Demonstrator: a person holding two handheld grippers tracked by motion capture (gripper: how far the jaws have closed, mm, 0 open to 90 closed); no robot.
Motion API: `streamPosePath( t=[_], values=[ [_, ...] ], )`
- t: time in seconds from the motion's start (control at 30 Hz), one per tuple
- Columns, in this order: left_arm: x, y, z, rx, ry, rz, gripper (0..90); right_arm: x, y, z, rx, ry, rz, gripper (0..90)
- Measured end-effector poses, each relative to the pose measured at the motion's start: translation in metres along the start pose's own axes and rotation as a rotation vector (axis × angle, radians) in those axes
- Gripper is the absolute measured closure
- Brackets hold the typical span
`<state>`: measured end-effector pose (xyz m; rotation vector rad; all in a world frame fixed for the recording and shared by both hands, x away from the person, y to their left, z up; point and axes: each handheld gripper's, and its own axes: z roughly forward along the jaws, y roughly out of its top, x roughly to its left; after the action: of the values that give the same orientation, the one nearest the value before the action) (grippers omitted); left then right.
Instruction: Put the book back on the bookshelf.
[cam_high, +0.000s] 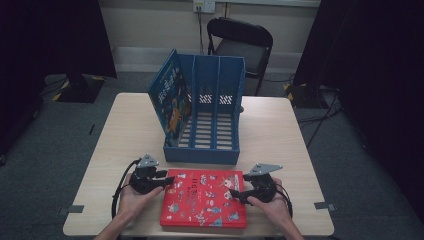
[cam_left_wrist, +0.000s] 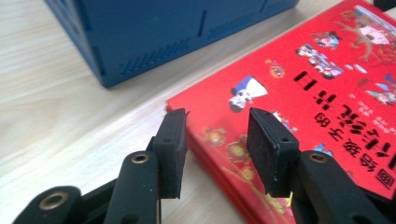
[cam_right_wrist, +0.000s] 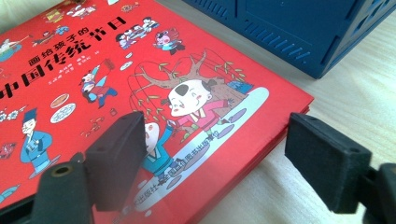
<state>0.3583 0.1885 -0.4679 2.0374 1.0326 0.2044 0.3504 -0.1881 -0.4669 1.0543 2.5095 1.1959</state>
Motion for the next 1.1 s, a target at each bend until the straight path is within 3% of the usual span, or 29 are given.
streamPosePath(
  t=[0.23, 0.47, 0.57, 0.73, 0.9, 0.97, 1.1],
  values=[
    [0.0, -0.001, 0.001, -0.01, 0.002, 0.008, 57.5, -0.006, 0.0, 0.004, -0.017, 0.004, 0.024, 18.1],
    [0.004, -0.003, 0.003, -0.005, -0.03, -0.072, 50.7, -0.016, 0.008, 0.014, -0.038, 0.001, 0.031, 18.2],
    [0.0, 0.0, 0.002, 0.01, -0.011, -0.042, 51.9, -0.013, 0.009, 0.014, -0.035, -0.019, 0.013, 18.9],
    [0.003, 0.001, 0.002, 0.016, -0.027, -0.056, 54.9, -0.012, 0.009, 0.012, -0.026, -0.02, 0.012, 19.0],
    [0.002, 0.003, 0.004, 0.015, -0.029, -0.029, 55.2, -0.009, 0.006, 0.008, -0.021, -0.022, 0.008, 19.0],
    [0.003, 0.005, 0.005, 0.008, -0.026, -0.009, 59.2, -0.008, 0.005, 0.006, -0.017, -0.022, 0.007, 19.0],
    [0.002, 0.007, 0.008, 0.003, -0.029, -0.003, 61.6, -0.009, 0.001, 0.0, -0.003, -0.004, -0.004, 19.1]
  ],
)
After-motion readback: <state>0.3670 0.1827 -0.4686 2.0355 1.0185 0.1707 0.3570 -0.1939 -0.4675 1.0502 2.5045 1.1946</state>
